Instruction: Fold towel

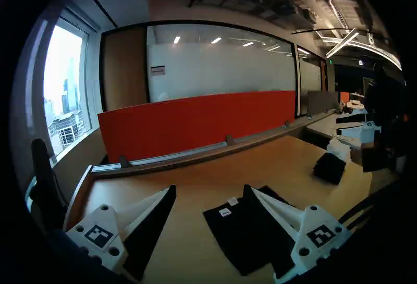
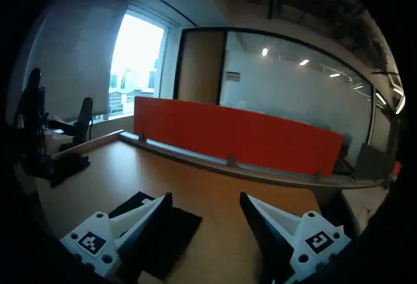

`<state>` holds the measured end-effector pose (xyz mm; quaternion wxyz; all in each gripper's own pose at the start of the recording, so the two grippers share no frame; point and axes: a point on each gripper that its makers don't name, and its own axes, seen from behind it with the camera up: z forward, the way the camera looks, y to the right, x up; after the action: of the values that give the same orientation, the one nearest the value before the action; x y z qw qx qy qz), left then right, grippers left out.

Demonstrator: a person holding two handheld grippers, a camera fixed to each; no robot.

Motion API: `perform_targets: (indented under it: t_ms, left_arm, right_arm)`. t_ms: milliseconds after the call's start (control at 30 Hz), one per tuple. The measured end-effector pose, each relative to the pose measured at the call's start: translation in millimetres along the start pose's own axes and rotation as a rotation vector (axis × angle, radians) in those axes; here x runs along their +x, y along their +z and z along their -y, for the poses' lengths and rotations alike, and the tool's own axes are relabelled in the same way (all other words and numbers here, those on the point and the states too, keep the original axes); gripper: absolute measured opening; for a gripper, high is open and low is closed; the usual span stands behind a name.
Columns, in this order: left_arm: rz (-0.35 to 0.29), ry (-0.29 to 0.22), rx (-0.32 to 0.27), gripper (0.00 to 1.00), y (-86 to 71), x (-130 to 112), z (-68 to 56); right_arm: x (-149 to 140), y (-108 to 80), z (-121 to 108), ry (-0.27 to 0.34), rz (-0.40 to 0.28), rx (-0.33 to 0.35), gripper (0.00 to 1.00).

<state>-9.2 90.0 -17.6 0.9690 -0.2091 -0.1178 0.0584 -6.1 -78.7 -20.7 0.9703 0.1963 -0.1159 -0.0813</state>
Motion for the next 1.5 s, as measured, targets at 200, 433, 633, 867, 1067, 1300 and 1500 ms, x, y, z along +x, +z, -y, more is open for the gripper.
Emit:
perform_targets:
  t_ms: [200,433,633,867,1067,1300,1500]
  left_arm:
    - [0.078,0.022,-0.055,0.96,7.9,-38.4,-17.7]
    - [0.138,0.031,-0.091,0.96,9.4,-79.3,-34.6]
    - [0.181,0.040,-0.121,0.96,9.7,-109.7,-45.1]
    - [0.232,0.051,-0.153,0.96,13.7,-142.9,-54.6]
    - [0.272,0.059,-0.172,0.96,18.5,-169.9,-62.1]
    - [0.315,0.072,-0.197,0.96,25.2,-198.0,-71.0]
    - [0.355,0.069,-0.213,0.96,32.8,-221.8,-76.4]
  right_arm:
    - [-21.5,5.0,19.6,-0.034,0.063,0.070,1.00]
    - [-57.2,13.5,40.5,-0.057,0.132,0.138,1.00]
    - [-86.4,20.8,54.2,-0.074,0.181,0.177,1.00]
    - [-120.5,27.6,65.2,-0.081,0.236,0.208,1.00]
    - [-151.1,32.2,72.7,-0.087,0.280,0.228,1.00]
    - [-182.4,36.7,82.3,-0.090,0.321,0.253,1.00]
    - [-209.4,40.3,89.0,-0.099,0.361,0.271,1.00]
